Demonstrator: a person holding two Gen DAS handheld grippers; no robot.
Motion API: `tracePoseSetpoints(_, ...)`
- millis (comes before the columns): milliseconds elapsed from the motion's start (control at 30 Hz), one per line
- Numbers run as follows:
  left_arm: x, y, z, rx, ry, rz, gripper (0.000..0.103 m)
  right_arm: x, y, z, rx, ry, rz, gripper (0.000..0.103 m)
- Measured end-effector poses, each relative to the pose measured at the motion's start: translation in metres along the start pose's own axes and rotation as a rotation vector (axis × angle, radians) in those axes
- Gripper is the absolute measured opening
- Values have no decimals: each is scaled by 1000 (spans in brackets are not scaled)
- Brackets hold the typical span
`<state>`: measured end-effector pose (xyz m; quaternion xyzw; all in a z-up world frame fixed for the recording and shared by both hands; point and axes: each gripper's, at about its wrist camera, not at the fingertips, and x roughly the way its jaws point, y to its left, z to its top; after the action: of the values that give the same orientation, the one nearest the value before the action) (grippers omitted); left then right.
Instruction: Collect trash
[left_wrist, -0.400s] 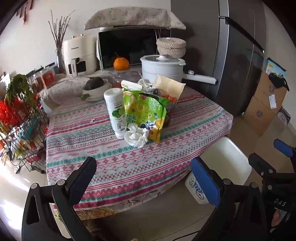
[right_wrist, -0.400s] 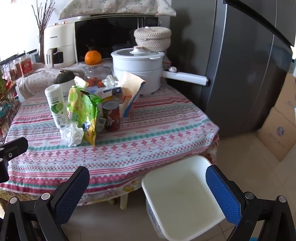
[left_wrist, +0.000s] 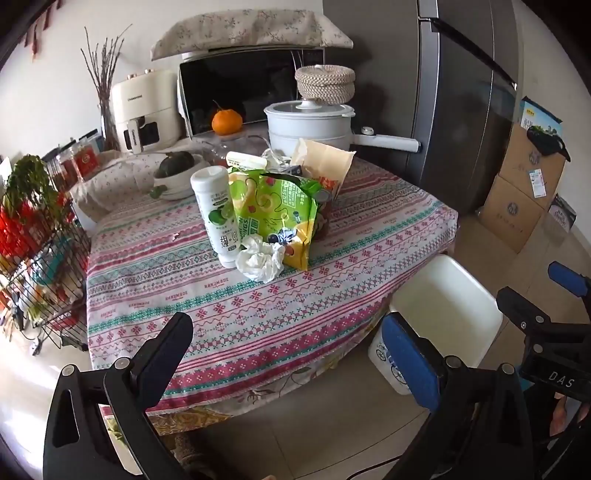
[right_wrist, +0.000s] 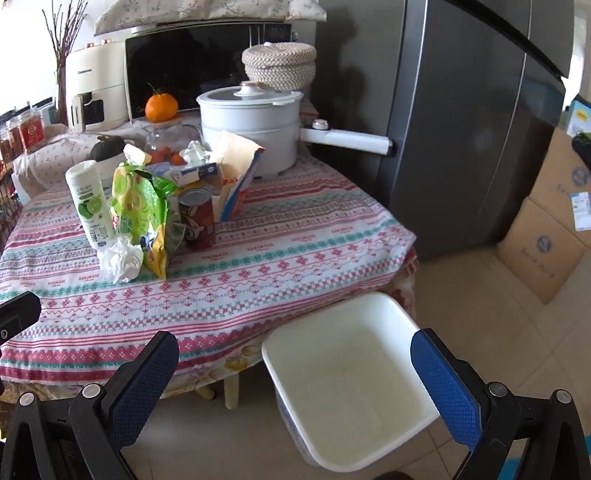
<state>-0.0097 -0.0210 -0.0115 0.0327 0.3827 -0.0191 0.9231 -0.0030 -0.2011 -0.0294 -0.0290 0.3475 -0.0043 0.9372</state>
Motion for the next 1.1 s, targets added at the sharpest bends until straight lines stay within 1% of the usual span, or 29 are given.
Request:
tracePoseSetpoints(333,9,1,-8,8,28,0,103,1,-8,-5,7,28,-14,103)
tracePoseSetpoints(1100,10,-2,-8,5,30,1,103,0,-4,-5,-1,20,-15,103)
